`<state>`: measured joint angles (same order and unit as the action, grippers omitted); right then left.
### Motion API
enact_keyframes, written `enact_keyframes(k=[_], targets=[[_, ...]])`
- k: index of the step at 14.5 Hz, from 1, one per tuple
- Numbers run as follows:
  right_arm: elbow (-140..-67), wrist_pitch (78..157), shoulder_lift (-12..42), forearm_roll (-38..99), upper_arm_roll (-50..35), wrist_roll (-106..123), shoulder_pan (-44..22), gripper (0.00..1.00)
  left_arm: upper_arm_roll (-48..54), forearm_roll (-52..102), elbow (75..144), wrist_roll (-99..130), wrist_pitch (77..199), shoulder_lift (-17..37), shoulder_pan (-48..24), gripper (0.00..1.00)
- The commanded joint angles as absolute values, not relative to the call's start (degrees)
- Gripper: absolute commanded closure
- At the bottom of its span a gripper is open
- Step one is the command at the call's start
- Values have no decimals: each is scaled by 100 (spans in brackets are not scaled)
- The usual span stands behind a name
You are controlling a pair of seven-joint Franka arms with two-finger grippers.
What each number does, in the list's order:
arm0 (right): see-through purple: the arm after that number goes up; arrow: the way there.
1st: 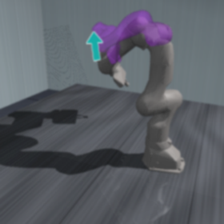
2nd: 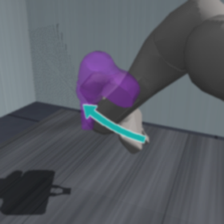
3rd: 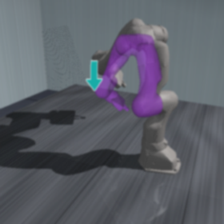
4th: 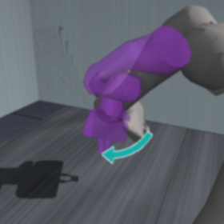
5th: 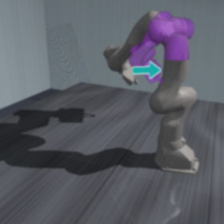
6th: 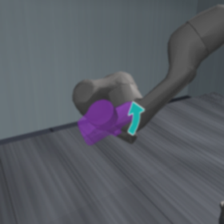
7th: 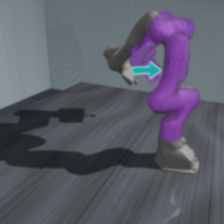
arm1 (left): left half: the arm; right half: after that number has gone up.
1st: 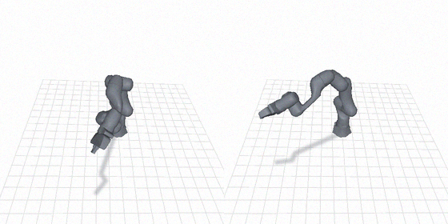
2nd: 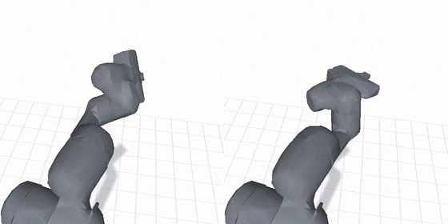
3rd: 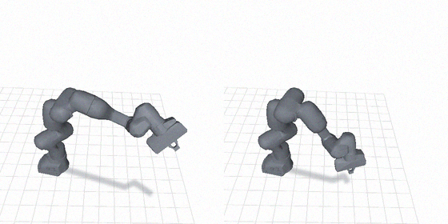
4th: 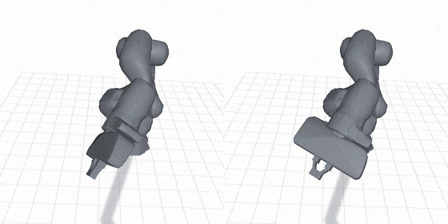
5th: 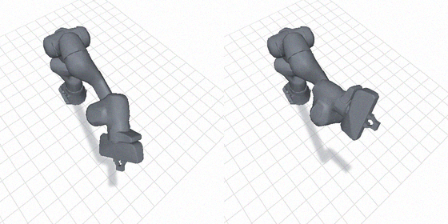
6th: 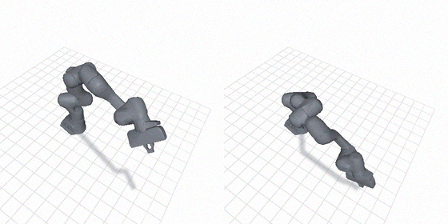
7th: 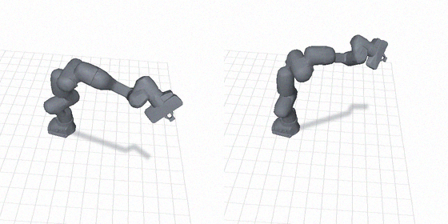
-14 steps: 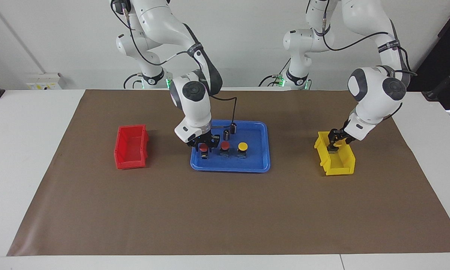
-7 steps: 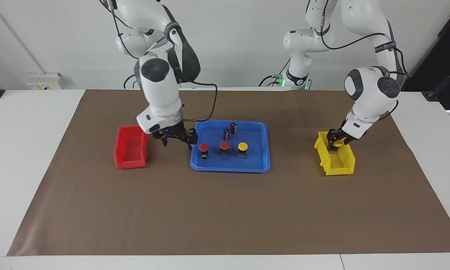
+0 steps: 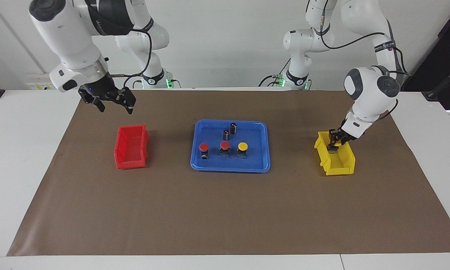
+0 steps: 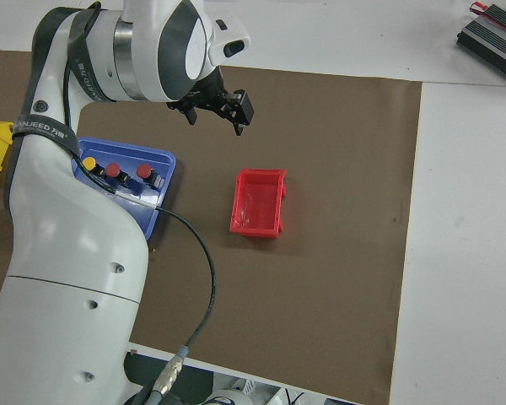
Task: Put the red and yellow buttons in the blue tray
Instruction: 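Carry the second yellow button into the tray with the left gripper and release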
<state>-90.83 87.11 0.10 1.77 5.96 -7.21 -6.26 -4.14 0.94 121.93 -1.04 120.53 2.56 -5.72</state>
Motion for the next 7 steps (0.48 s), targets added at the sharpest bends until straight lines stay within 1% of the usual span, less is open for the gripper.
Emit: enact_keyframes(k=[1, 2, 3, 4, 5, 7], targets=[[-8877, 8368, -9, -69, 518, -239, -431, 0, -378, -9, 10984, -36, 10562, 88, -702, 99], [-8790, 8184, 17, -305, 519, -150, -439, 0, -378, 0, 10499, 121, 10155, 157, -868, 99], [-8685, 8165, 70, -386, 501, -62, -431, 0, -378, 26, 10172, 610, 10090, 263, -1131, 99], [-8675, 8165, 53, -282, 527, -35, -387, 0, -378, 44, 10099, 1311, 10420, 394, -1525, 99], [-8684, 8139, 18, -220, 536, -9, -326, 0, -361, 44, 10177, 1823, 10798, 448, -1851, 99], [-8745, 8112, -35, -106, 536, -9, -325, 0, -360, 148, 10274, 2196, 11152, 649, -2510, 98]])
